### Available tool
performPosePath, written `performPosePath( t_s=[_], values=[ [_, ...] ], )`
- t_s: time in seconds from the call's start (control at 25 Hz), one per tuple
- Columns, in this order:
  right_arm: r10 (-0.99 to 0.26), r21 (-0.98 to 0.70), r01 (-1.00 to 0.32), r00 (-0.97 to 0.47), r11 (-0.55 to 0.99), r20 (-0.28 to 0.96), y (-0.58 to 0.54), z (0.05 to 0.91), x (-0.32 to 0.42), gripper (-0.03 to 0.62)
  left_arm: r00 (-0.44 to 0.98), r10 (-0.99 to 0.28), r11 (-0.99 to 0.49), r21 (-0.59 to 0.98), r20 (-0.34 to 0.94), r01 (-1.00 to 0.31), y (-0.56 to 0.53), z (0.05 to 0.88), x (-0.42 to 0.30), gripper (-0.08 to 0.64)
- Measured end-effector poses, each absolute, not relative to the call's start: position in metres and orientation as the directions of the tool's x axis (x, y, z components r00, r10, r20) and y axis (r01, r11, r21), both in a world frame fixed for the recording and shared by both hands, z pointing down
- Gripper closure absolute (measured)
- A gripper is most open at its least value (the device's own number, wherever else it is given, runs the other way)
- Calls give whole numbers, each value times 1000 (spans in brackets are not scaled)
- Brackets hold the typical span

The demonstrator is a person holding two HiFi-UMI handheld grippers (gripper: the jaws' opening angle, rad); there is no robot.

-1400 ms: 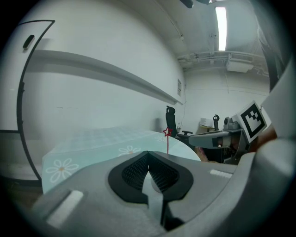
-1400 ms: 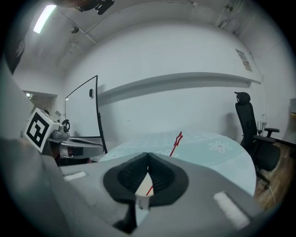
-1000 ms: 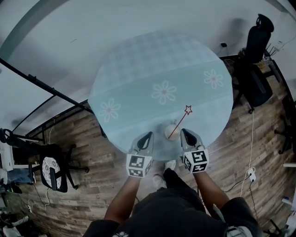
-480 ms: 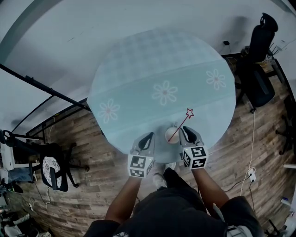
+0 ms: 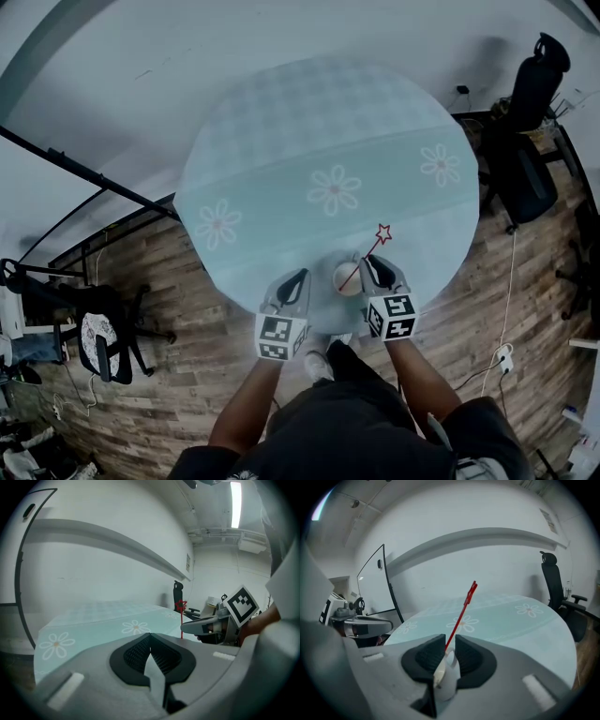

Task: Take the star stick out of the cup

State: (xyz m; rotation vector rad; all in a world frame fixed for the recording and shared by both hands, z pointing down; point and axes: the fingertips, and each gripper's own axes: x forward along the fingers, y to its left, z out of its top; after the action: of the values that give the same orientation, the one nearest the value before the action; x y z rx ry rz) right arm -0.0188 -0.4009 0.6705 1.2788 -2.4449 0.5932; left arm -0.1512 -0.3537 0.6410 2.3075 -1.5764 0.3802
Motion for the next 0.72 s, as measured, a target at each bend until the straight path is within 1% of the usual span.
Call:
performPosePath(
  t_s=[0.2,0.72],
  values=[
    [-692,-228,-827,-557,514,458,-402,672,-23,528,354,-850,-335,117,391,-935,-357,643,-152,554],
    [-680,-253,-810,-582,529,445,-403,670,-32,554,353,-843,-332,123,407,-935,-353,648,-155,555]
  ],
)
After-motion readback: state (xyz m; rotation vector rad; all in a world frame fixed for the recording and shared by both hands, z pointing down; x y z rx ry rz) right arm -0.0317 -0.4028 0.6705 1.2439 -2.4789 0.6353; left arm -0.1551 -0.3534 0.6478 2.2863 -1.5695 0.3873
